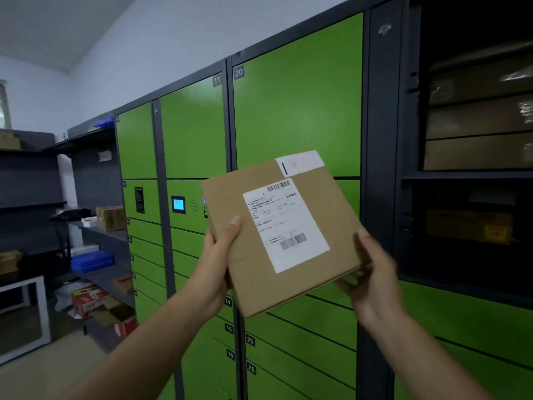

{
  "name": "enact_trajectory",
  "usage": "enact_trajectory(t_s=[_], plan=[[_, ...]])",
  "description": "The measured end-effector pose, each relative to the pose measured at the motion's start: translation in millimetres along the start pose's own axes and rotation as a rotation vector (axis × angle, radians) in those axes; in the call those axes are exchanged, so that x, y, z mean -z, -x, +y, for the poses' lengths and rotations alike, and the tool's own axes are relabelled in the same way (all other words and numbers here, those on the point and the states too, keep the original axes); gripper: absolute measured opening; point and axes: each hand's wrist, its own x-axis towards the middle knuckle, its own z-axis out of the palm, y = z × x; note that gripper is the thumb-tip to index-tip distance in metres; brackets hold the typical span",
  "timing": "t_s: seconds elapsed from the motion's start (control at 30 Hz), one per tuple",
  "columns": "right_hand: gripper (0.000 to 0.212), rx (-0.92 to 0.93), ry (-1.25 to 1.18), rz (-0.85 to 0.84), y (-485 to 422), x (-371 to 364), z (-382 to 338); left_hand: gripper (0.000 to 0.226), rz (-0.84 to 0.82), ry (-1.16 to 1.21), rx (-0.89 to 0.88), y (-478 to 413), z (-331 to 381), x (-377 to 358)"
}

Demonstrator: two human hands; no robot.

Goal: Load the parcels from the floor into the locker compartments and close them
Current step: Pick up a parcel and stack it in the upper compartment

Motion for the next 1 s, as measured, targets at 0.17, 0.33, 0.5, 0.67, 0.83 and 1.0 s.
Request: enact_trajectory(t_s=[0.17,0.33,0.5,0.67,0.83,1.0], plan=[[0.054,0.037,0.393,-0.133,6,7,-45,0.072,-0.122,-0.081,0.095,-1,4,16],[0.052,0.001,0.457,-0.296,26,8,-39,0.09,0.056,-0.081,0.088,0,2,7],[0.048,0.152,0.49,-0.376,32,18,-37,0.076,0.035,-0.048,0.099,5,6,3],[0.043,0.348,0.574,-0.227,42,17,-51,0.086,0.01,0.002,0.052,9,8,-7],[0.035,0.456,0.604,-0.185,51,26,-81,0.085,-0.045,0.035,0.012,5,14,-32],[0.031,0.493,0.601,-0.087,59,31,-128,0.083,-0.134,0.062,-0.004,-4,22,-72]])
